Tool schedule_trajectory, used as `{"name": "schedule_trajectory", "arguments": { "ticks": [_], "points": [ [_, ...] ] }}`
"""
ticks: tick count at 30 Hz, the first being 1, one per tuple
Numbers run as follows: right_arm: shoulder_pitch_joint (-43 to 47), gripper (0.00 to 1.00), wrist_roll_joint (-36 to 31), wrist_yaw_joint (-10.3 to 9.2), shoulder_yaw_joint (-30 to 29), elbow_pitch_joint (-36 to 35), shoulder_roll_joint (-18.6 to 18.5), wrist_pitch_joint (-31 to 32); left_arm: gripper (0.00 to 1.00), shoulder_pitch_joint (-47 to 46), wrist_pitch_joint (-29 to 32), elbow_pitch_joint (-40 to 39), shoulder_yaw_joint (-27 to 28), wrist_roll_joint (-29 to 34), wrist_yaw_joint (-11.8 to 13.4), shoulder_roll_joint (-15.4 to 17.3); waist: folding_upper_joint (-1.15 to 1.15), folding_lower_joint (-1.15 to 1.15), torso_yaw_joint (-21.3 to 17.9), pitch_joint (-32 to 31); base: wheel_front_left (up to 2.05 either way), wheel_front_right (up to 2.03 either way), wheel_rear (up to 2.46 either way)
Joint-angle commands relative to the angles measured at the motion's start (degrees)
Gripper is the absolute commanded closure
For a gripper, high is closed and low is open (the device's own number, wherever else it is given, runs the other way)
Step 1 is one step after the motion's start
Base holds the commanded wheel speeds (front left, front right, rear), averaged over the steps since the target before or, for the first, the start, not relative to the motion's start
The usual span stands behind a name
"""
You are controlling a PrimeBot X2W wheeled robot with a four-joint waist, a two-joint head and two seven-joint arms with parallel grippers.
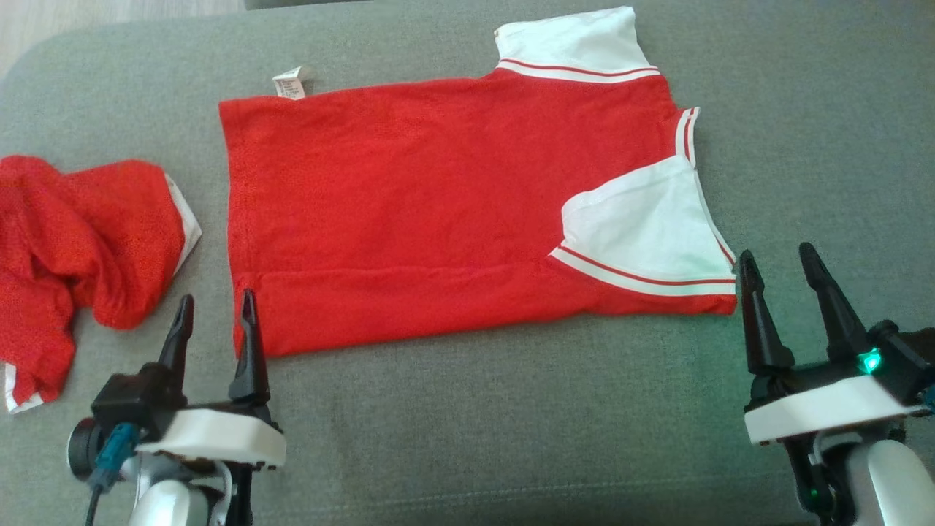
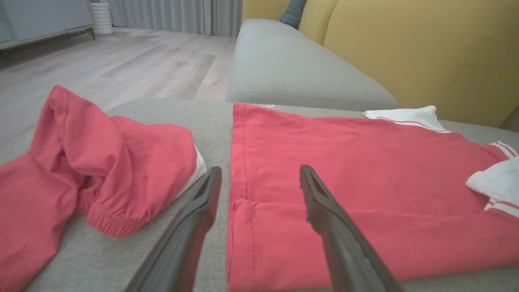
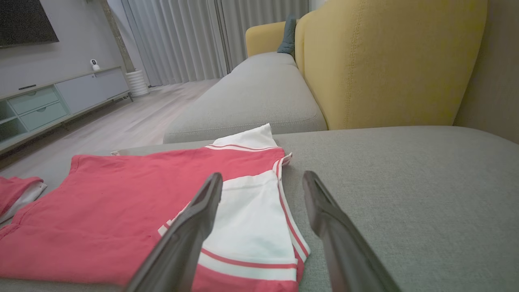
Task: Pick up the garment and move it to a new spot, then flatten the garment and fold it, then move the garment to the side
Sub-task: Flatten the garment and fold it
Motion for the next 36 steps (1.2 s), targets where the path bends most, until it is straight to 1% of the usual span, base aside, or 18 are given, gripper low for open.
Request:
{"name": "schedule_trajectory", "arguments": {
  "ticks": [1,4,8,9,13,19,24,28,29,30,31,32,33,36],
  "points": [
    [-0.7,0.0,-0.1,-0.05,0.9,-1.8,-0.5,0.4,0.0,-1.1,0.0,-1.4,1.4,0.5,0.2,1.0,0.0,0.0,0.0,0.5,0.0,0.0,0.0],
    [-1.4,0.0,0.1,-0.05,1.0,-0.4,-0.4,1.1,0.0,-1.3,0.6,-0.2,1.2,-0.1,0.1,0.8,0.0,0.0,0.2,1.5,0.0,0.0,0.0],
    [-2.6,0.0,0.7,-0.05,1.6,3.4,-0.8,2.1,0.0,-1.7,2.7,2.7,0.7,-2.1,-1.1,0.3,0.0,0.0,0.7,3.2,0.0,0.0,0.0],
    [-2.6,0.0,0.7,-0.05,1.6,3.4,-0.8,2.1,0.0,-1.7,2.7,2.7,0.7,-2.1,-1.1,0.3,0.0,0.0,0.7,3.2,0.0,0.0,0.0],
    [-3.7,0.0,0.9,-0.05,1.0,8.5,-1.0,3.0,0.0,-3.3,3.8,6.9,0.3,-4.3,-2.9,-0.1,0.0,0.0,1.5,4.7,0.0,0.0,0.0],
    [-6.0,0.0,1.7,-0.05,0.4,15.1,-0.4,5.8,0.0,-6.0,5.6,12.4,0.5,-7.3,-4.6,-0.6,0.0,0.0,1.9,6.3,0.0,0.0,0.0],
    [-7.6,0.0,2.5,-0.05,1.0,17.1,-0.2,6.6,0.0,-7.4,6.1,14.5,0.5,-8.5,-5.4,-0.4,0.0,0.0,1.9,6.9,0.0,0.0,0.0],
    [-8.5,0.0,3.0,-0.05,1.8,18.2,-0.3,7.6,0.0,-8.3,7.6,15.8,0.2,-9.2,-6.2,-0.1,0.0,0.0,1.8,7.3,0.0,0.0,0.0],
    [-8.7,0.03,3.1,-0.05,1.9,18.3,-0.3,7.8,0.0,-8.5,8.1,16.0,0.0,-9.3,-6.3,0.0,0.0,0.0,1.8,7.4,0.0,0.0,0.0],
    [-8.9,0.23,3.2,-0.05,2.0,18.5,-0.3,7.9,0.23,-8.5,8.6,16.2,-0.1,-9.3,-6.4,0.2,0.0,0.0,1.7,7.5,0.0,0.0,0.0],
    [-8.9,0.56,3.3,-0.05,2.1,18.7,-0.2,8.2,0.57,-8.6,9.0,16.4,-0.3,-9.3,-6.6,0.3,0.0,0.0,1.7,7.5,0.0,0.0,0.0],
    [-9.0,0.82,3.5,-0.05,2.1,18.7,-0.2,8.4,0.91,-8.6,9.4,16.4,-0.5,-9.4,-6.7,0.5,0.0,0.0,1.6,7.5,0.0,0.0,0.0],
    [-9.0,1.0,3.6,-0.05,2.1,18.8,-0.2,8.5,1.0,-8.5,9.5,16.4,-0.5,-9.4,-6.7,0.6,0.0,0.0,1.6,7.4,0.0,0.0,0.0],
    [-8.6,1.0,4.0,-0.05,1.9,18.5,0.0,8.8,1.0,-8.1,9.8,15.8,-0.7,-9.2,-6.1,0.8,0.0,0.0,1.5,7.0,0.0,0.0,0.0]
  ]
}}
